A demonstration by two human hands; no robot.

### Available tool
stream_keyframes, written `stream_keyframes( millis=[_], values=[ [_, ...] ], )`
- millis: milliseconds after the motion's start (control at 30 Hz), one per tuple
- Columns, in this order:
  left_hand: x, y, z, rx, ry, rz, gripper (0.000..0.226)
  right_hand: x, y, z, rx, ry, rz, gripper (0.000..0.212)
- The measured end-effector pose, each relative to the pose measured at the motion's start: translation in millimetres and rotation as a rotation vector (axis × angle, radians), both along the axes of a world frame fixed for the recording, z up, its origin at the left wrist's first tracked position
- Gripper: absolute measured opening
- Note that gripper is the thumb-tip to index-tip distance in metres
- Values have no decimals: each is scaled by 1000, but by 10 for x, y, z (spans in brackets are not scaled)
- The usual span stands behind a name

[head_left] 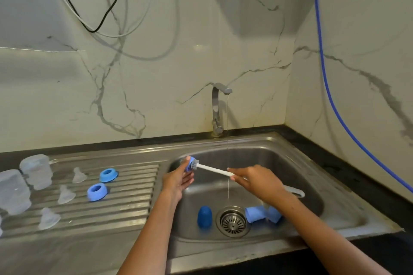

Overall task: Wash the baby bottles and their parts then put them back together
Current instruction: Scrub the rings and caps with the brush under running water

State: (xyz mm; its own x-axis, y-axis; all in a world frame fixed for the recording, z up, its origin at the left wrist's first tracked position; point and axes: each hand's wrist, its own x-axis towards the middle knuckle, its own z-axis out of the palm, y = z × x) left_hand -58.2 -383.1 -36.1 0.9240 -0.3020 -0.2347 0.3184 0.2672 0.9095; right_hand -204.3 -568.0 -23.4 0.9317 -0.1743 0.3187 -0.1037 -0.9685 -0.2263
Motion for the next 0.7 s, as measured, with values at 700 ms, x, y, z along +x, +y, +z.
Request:
stream_keyframes(
  millis=[700],
  values=[
    [-16, -42, 141, -287, 102, -82, 41, -20, 48, 101, 58, 11, 168, 42]
  ],
)
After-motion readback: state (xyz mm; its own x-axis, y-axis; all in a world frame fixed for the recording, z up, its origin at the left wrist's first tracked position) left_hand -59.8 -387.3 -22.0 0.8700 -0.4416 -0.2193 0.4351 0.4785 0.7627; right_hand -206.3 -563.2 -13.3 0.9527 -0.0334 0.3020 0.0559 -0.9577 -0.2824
